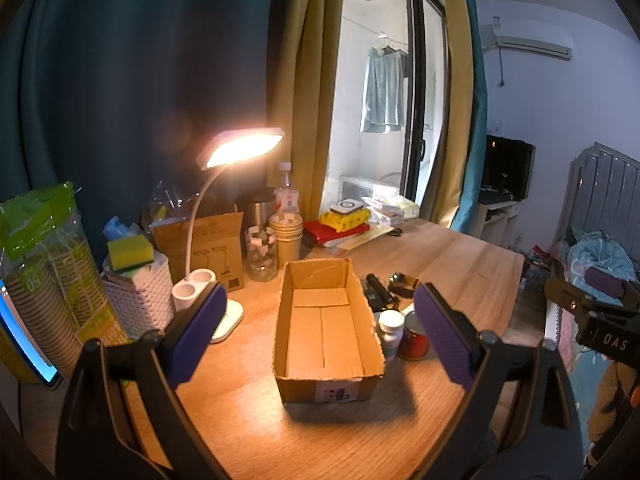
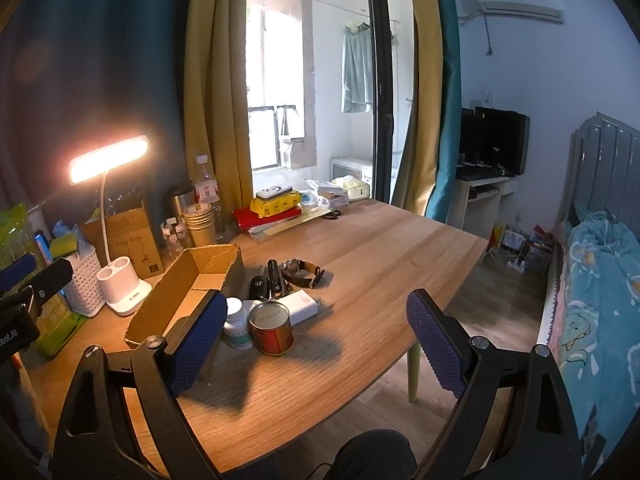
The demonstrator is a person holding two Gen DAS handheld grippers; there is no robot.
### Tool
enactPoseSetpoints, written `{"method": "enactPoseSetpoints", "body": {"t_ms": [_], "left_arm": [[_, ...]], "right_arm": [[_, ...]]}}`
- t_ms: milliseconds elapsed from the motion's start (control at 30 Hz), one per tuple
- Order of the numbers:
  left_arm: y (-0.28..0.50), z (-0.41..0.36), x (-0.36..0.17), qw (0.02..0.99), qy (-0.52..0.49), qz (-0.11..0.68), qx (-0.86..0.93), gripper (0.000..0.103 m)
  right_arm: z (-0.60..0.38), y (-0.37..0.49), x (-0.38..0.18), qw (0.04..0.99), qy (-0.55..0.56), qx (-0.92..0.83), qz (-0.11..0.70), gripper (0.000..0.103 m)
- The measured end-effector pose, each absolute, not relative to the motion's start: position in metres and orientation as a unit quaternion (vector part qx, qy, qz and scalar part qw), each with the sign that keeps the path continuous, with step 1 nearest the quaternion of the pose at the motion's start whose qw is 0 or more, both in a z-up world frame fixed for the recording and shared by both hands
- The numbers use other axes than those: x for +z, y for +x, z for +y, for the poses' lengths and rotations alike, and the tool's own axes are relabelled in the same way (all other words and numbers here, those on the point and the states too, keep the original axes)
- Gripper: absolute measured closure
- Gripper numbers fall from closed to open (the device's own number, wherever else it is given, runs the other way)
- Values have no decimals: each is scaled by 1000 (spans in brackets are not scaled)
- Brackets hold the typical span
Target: Organize rigid objects
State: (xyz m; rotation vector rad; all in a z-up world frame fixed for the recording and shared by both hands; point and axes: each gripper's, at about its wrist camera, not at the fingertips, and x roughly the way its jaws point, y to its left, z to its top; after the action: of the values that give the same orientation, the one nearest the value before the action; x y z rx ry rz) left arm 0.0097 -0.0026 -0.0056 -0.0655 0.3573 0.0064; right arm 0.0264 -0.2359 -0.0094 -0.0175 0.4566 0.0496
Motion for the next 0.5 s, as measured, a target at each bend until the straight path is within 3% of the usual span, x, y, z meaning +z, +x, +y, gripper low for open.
{"method": "enactPoseSetpoints", "body": {"t_ms": [500], "left_arm": [[27, 1, -18, 980, -33, 197, 12, 7]], "right_arm": [[-239, 38, -13, 972, -8, 32, 232, 10]]}}
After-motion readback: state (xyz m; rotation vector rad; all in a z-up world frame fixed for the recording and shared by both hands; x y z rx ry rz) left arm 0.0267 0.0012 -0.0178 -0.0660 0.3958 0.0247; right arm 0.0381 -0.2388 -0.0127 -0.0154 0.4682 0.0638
